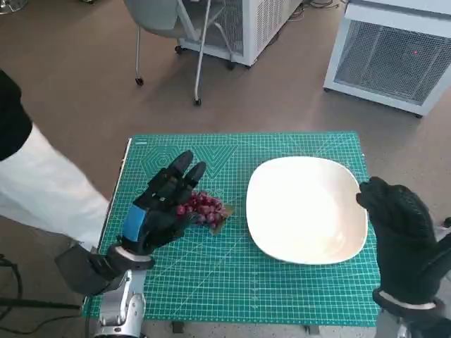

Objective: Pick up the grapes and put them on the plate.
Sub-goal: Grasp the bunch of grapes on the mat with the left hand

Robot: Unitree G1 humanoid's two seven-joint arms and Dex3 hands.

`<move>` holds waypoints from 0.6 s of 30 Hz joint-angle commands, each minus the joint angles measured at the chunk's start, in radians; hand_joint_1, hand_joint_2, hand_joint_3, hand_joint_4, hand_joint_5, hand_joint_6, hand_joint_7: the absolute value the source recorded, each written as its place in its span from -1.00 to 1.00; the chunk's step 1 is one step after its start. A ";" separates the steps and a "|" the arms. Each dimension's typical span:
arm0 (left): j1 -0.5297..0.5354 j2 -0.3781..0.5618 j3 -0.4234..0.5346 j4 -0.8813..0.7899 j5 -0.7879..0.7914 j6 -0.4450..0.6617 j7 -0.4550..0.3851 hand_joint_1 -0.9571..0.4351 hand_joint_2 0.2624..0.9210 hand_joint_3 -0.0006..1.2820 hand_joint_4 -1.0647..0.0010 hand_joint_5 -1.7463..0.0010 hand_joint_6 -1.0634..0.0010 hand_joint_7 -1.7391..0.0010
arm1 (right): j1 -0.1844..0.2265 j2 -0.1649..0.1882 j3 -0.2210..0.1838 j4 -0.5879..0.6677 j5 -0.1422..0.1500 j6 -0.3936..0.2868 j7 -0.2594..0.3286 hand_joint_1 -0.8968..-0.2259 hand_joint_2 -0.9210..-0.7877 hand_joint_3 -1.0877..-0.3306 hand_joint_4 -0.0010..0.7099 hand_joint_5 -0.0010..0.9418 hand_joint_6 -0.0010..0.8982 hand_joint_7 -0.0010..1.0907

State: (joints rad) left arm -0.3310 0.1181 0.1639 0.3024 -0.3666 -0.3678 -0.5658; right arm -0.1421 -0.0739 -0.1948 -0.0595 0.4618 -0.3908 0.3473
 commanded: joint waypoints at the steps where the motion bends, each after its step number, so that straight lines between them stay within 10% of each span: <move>1: -0.005 0.001 -0.001 -0.006 -0.006 0.001 0.002 -0.35 1.00 -0.65 0.45 1.00 0.37 0.93 | 0.002 -0.006 0.004 0.003 -0.023 0.020 -0.008 0.73 -1.00 0.37 0.32 0.15 -0.51 0.69; 18: 0.004 -0.006 -0.006 -0.018 -0.004 -0.002 0.002 -0.34 1.00 -0.65 0.45 1.00 0.38 0.92 | -0.054 -0.014 0.017 0.008 -0.073 0.063 -0.030 0.75 -1.00 0.38 0.35 0.12 -0.47 0.68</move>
State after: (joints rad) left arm -0.3308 0.1131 0.1625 0.2997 -0.3665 -0.3678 -0.5658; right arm -0.1916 -0.0786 -0.1832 -0.0654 0.4080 -0.3492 0.3294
